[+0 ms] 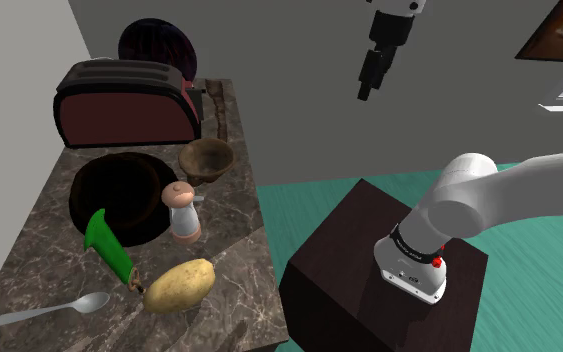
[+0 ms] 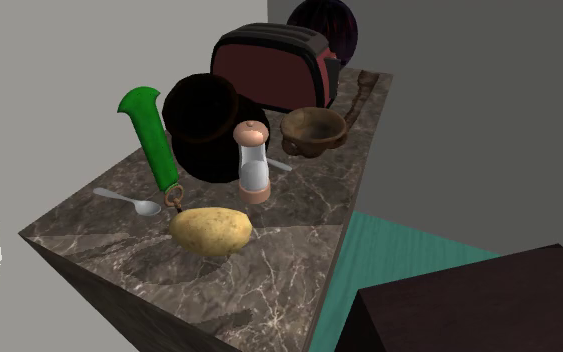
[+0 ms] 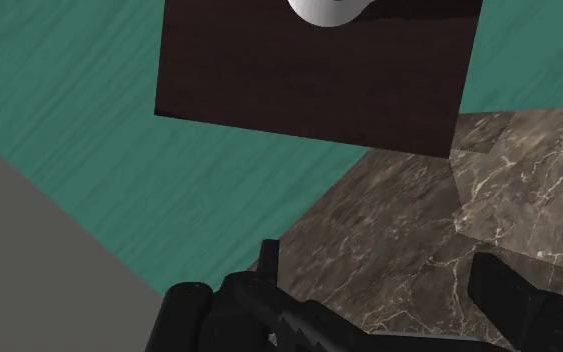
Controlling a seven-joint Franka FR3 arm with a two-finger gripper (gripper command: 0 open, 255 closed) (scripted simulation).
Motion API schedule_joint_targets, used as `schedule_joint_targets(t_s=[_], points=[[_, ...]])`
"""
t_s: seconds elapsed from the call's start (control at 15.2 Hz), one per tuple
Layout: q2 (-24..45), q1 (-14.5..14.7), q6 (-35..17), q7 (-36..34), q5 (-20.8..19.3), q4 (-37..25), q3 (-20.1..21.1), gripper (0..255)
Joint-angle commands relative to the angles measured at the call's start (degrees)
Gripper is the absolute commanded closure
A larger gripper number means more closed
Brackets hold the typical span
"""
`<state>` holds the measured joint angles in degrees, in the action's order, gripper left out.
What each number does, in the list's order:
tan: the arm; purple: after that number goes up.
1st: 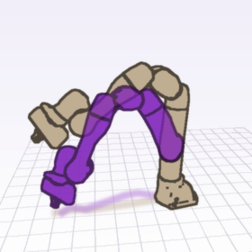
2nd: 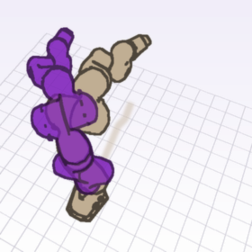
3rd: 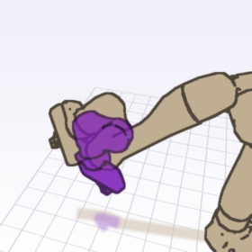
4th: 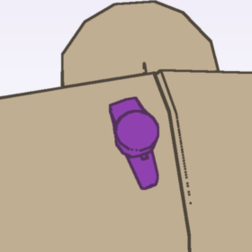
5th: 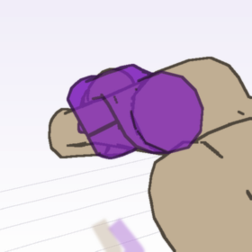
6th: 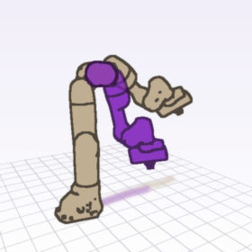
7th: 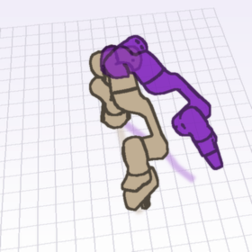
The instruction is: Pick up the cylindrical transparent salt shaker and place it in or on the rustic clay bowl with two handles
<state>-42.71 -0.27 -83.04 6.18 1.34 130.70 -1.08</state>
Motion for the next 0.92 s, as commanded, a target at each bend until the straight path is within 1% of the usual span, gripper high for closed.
schedule_joint_targets(t_s=[0.0, 0.46, 0.86], points=[[0.0, 0.0, 0.0, 0.0, 0.0, 0.0, 0.0, 0], [7.11, 3.37, -8.77, -3.83, 5.06, 0.85, 5.43, 0], [14.99, 6.05, -15.99, -6.77, 8.25, -0.87, 10.02, 0]])
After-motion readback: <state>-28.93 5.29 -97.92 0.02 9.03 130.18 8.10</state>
